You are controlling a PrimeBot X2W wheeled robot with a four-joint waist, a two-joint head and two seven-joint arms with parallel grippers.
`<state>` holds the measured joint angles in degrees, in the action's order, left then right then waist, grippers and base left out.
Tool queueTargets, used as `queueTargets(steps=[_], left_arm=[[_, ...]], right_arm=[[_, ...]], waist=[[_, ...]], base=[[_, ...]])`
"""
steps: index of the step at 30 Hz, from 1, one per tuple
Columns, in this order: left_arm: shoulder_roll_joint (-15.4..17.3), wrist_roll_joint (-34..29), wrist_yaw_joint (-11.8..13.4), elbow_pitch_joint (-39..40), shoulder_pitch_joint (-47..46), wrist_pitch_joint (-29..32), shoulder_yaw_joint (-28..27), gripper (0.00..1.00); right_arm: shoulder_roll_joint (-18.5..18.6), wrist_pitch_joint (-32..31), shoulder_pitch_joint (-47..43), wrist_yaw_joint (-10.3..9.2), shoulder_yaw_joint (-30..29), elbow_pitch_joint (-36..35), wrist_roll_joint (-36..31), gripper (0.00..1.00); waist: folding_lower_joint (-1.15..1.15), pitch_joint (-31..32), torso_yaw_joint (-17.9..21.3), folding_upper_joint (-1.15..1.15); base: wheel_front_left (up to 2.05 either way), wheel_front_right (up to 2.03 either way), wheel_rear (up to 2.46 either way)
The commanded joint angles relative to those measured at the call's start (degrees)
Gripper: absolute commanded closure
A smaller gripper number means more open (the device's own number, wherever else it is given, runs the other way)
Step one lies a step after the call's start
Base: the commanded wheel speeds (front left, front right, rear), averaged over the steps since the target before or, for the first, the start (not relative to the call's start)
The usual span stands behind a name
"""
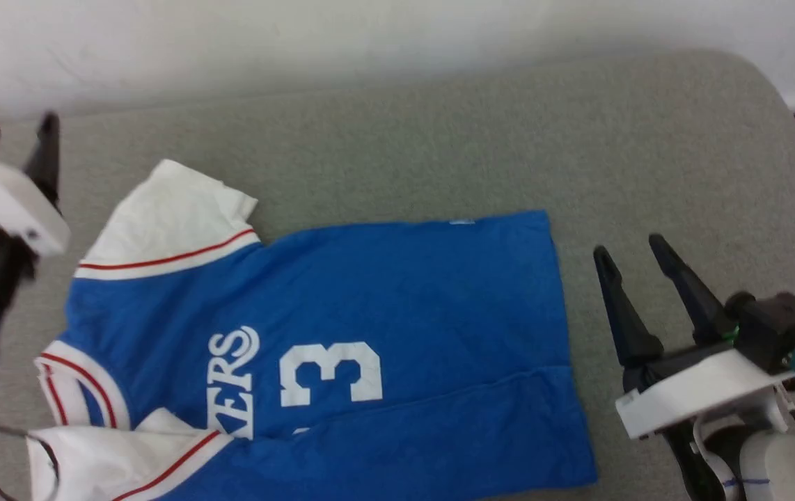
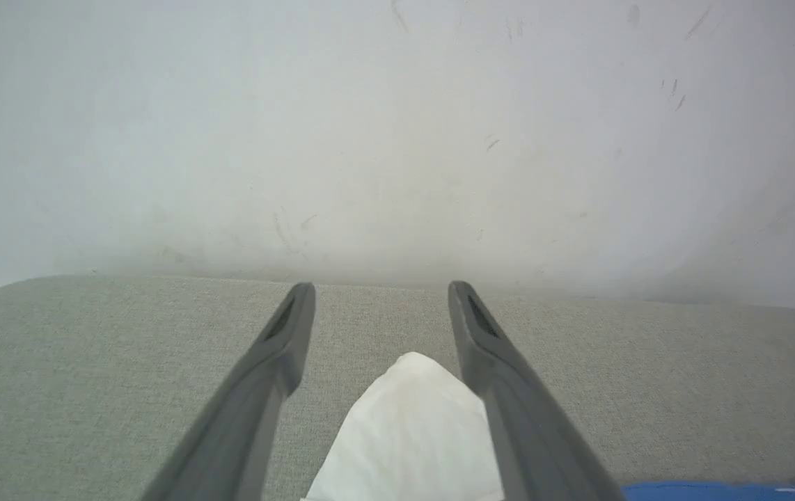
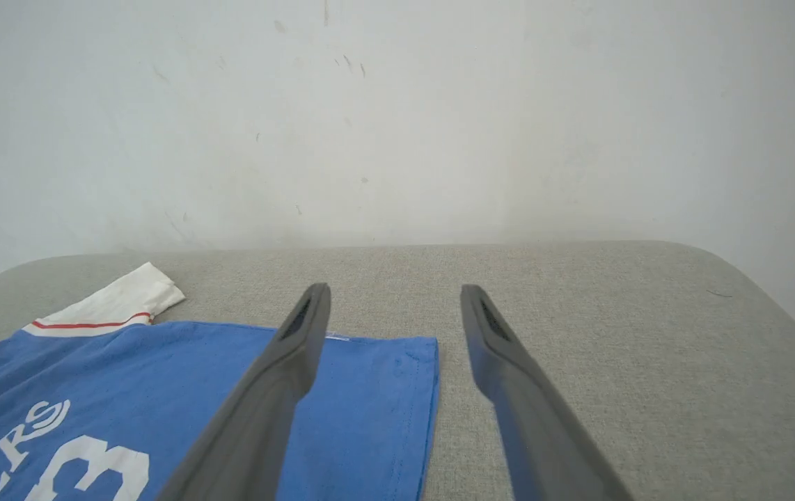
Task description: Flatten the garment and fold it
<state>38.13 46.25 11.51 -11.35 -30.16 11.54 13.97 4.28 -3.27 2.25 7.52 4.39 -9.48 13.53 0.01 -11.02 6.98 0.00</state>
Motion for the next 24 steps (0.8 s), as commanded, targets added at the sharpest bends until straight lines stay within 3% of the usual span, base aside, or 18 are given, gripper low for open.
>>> queueTargets(steps=[1, 7, 9, 13, 17, 24], left_arm=[[0.4, -0.5, -1.4, -2.4, -5.0, 1.8, 0.7, 0.00], [0.9, 0.5, -5.9, -10.8, -16.5, 11.1, 3.8, 0.00], [1.3, 2.1, -8.0, -13.7, -18.5, 15.6, 4.8, 0.00], [2.4, 4.3, -9.8, -17.6, -19.3, 23.2, 6.1, 0.00], [3.8, 6.5, -9.6, -20.4, -17.6, 29.8, 6.7, 0.00], [7.2, 3.0, -7.5, -21.9, -13.0, 37.8, 12.0, 0.00]], right_arm=[[-0.5, 1.0, 1.9, -0.03, 0.4, -0.6, 0.0, 0.00], [-1.1, 3.1, 4.7, -0.03, 1.7, -0.1, 0.5, 0.00], [-1.2, 3.5, 5.3, -0.03, 2.4, 0.3, 0.9, 0.00], [-1.3, 4.5, 5.9, -0.03, 3.5, 1.1, 1.7, 0.00], [-1.4, 5.1, 5.9, -0.03, 4.4, 2.2, 2.4, 0.00], [-1.4, 5.6, 6.1, -0.03, 4.8, 3.1, 4.4, 0.00]], waist=[[-0.01, -7.8, 4.6, 0.00], [-0.01, -12.4, 8.3, 0.00], [-0.01, -13.3, 9.5, 0.00], [-0.01, -14.5, 11.4, 0.00], [-0.01, -15.0, 12.7, 0.00], [-0.01, -15.8, 13.4, 0.00]], base=[[0.00, 0.00, 0.00], [0.00, 0.00, 0.00], [0.00, 0.00, 0.00], [0.00, 0.00, 0.00], [0.00, 0.00, 0.00], [0.00, 0.00, 0.00]])
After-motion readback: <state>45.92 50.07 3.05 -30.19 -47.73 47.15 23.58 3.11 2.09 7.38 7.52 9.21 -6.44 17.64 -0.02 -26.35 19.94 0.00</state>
